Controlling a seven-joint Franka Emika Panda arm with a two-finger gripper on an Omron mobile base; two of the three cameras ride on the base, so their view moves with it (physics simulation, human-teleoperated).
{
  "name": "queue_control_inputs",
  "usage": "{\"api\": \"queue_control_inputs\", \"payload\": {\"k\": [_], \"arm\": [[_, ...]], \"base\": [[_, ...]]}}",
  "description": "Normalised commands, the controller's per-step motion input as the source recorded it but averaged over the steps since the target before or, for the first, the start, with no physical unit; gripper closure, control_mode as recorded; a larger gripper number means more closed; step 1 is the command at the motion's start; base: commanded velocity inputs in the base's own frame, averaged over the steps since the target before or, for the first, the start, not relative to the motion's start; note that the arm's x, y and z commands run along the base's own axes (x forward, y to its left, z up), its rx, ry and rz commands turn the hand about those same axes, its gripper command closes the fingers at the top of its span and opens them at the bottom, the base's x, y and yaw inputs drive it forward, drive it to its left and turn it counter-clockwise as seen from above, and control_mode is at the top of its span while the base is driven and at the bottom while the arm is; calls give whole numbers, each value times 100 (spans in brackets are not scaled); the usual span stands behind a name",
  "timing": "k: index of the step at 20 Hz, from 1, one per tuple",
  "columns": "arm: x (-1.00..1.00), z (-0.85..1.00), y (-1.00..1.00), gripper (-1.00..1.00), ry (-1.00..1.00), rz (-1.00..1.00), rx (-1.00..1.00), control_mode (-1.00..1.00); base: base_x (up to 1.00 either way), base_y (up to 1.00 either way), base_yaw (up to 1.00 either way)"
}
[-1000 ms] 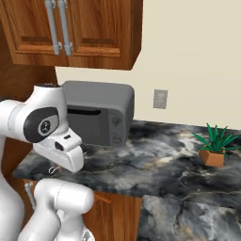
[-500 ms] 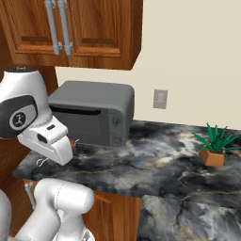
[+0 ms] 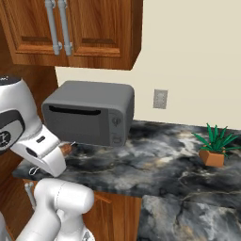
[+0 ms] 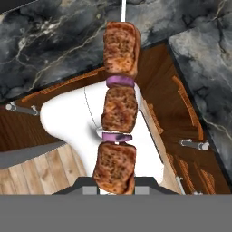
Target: Store the kebab skewer in the freezer for long-term storage. Close the freezer door after placing the cooked food.
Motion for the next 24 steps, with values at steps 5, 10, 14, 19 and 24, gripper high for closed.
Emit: {"api": "queue_control_inputs", "payload": {"k": [5,10,14,19,24], "arm": [[0,0,0,100,0,0,0,-100],[0,0,1,100,0,0,0,-100],[-6,0,0,100,0,0,0,-100],[0,0,0,100,0,0,0,100],[0,0,0,100,0,0,0,100]], "base": [[0,0,0],[0,0,0],[0,0,0],[-68,0,0],[-81,0,0]]}}
